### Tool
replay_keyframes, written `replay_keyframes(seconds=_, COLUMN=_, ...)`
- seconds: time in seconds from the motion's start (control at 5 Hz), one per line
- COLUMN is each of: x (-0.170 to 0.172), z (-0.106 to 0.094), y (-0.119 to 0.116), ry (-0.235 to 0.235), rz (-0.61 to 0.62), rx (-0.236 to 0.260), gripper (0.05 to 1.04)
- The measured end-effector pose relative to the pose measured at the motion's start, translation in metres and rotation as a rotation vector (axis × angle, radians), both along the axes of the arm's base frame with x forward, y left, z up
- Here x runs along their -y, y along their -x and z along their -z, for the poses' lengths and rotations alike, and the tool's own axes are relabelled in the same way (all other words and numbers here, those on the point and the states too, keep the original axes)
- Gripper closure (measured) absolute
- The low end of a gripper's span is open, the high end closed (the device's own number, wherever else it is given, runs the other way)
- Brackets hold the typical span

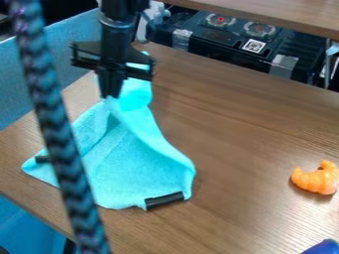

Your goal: Fold the cloth from left to right

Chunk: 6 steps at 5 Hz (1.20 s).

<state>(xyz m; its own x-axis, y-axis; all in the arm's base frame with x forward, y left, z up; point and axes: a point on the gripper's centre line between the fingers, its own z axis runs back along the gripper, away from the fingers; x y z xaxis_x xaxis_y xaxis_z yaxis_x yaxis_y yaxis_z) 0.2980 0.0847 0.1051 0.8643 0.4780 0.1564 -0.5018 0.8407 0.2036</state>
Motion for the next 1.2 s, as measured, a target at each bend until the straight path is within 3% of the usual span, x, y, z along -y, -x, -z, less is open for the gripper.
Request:
replay_keyframes(seconds=0.2, x=-0.019, z=-0.014, y=0.016, ry=-0.012, rz=0.003, rx=0.024, gripper=1.033)
replay_keyframes(seconds=0.8, x=-0.054, z=-0.007, y=0.059, ry=0.022, rz=-0.026, rx=-0.074, gripper=1.033)
replay_keyframes(seconds=1.0, x=-0.064, z=-0.015, y=0.069, ry=0.014, rz=-0.027, rx=-0.063, gripper=1.012)
replay_keyframes(seconds=1.2, x=-0.07, z=-0.014, y=0.079, ry=0.037, rz=-0.023, rx=-0.1, gripper=0.867)
